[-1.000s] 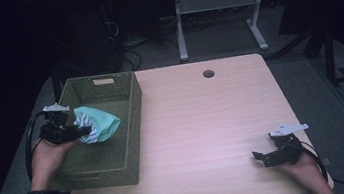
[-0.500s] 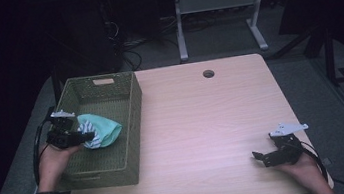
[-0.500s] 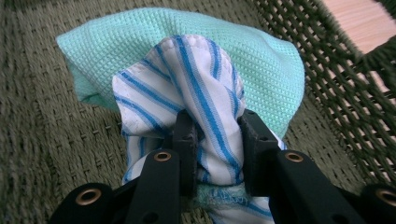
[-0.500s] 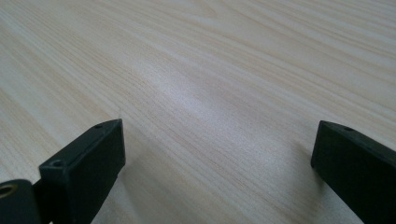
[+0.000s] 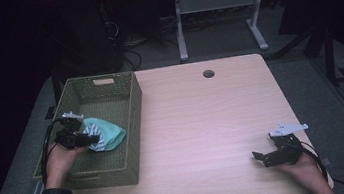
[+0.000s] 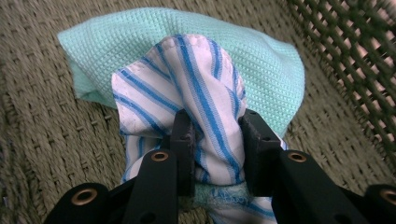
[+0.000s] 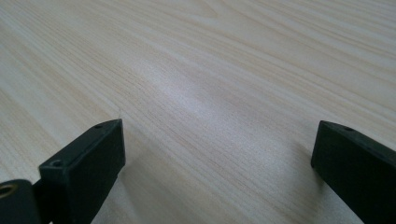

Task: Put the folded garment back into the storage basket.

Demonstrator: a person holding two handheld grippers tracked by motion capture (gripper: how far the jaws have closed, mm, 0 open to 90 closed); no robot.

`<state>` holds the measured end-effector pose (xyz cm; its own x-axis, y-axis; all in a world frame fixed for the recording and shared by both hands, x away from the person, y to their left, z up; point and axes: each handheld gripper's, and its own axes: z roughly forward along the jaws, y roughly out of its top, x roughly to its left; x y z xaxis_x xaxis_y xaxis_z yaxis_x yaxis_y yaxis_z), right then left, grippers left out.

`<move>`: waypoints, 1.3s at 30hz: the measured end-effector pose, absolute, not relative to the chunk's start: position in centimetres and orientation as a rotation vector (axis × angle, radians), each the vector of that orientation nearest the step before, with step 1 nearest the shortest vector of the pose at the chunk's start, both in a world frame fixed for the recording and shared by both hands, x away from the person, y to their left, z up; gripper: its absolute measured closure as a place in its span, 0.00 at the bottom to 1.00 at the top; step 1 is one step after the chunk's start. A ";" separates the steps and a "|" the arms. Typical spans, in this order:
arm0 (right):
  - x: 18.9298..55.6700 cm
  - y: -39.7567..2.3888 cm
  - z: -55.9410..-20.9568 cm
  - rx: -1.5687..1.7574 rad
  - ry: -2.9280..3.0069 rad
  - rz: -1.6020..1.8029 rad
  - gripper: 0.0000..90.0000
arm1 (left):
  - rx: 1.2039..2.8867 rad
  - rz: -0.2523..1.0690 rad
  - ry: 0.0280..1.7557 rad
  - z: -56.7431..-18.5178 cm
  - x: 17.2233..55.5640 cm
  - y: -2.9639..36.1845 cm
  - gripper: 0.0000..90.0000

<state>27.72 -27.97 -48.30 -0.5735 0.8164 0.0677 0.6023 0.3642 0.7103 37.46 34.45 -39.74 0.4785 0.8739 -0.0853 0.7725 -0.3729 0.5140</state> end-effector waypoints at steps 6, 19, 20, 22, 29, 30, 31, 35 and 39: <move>27.7 -28.0 -48.3 1.250 2.335 1.022 0.03 | 2.259 0.241 1.361 -40.1 37.7 34.5 0.71; 27.7 -28.0 -48.3 1.249 2.334 1.020 0.03 | 2.300 0.231 1.366 -40.6 37.8 34.2 0.43; 27.7 -28.0 -48.3 1.250 2.334 1.020 0.03 | 2.300 0.235 1.366 -40.6 37.8 34.1 0.40; 27.7 -28.0 -48.3 1.253 2.334 1.023 0.03 | 2.310 0.248 1.361 -40.7 37.8 34.1 0.35; 27.7 -27.9 -48.3 1.251 2.333 1.020 0.03 | 2.263 0.319 1.365 -40.2 37.8 34.3 0.14; 27.7 -27.9 -48.3 1.245 2.333 1.017 0.03 | 2.258 0.317 1.358 -40.2 37.8 34.3 0.14; 27.7 -27.9 -48.3 1.244 2.332 1.017 0.03 | 2.253 0.315 1.356 -40.1 37.8 34.4 0.14; 27.7 -28.0 -48.3 1.258 2.332 1.026 0.03 | 2.234 0.323 1.340 -39.6 37.7 34.4 0.14; 27.8 -27.9 -48.3 1.239 2.338 1.020 0.02 | 2.203 0.341 1.318 -38.9 37.3 34.2 0.14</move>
<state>27.78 -27.94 -48.32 -0.5808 0.8119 0.0591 0.5955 0.3743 0.7108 37.35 34.22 -38.88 0.4883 0.8706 -0.0593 0.7325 -0.3720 0.5702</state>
